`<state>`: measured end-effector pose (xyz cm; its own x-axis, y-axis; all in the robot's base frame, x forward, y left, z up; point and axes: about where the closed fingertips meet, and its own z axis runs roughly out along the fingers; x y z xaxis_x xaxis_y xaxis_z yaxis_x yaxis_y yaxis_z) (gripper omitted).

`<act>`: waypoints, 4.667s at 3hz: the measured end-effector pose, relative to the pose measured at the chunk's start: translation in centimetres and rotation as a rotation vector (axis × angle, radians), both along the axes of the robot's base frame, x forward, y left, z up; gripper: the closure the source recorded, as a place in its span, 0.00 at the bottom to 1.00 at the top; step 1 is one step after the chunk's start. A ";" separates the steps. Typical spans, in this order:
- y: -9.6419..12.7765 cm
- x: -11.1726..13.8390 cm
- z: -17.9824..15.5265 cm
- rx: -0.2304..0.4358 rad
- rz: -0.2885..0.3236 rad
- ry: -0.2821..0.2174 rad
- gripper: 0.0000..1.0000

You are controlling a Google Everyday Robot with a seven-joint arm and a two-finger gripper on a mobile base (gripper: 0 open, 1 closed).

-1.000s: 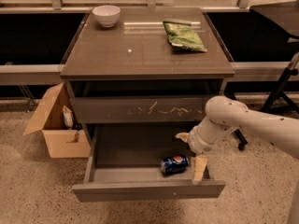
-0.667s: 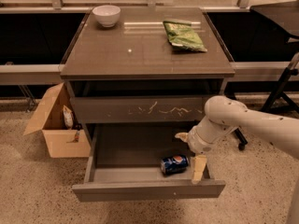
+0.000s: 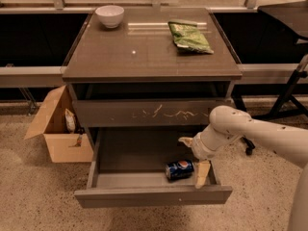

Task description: Pick pepsi can from middle drawer and place on counter

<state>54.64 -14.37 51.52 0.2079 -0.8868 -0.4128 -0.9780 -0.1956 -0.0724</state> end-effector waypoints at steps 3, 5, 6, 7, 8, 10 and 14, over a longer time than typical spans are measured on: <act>-0.6 4.4 -4.7 0.078 0.059 -0.071 0.03; -0.8 6.3 -7.0 0.090 0.066 -0.048 0.00; -0.3 6.8 -8.0 0.095 0.077 -0.029 0.15; 0.4 7.2 -9.7 0.095 0.084 -0.002 0.12; 0.8 7.2 -10.7 0.093 0.086 0.013 0.12; 1.7 6.4 -13.8 0.096 0.088 0.074 0.61; -2.3 0.2 0.8 0.246 0.155 -0.209 1.00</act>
Offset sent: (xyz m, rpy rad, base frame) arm 0.0480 -0.0061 -0.0405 0.0860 -0.1134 0.0736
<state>54.82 -16.66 52.32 0.4346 -0.7173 -0.5446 -0.8972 -0.2923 -0.3309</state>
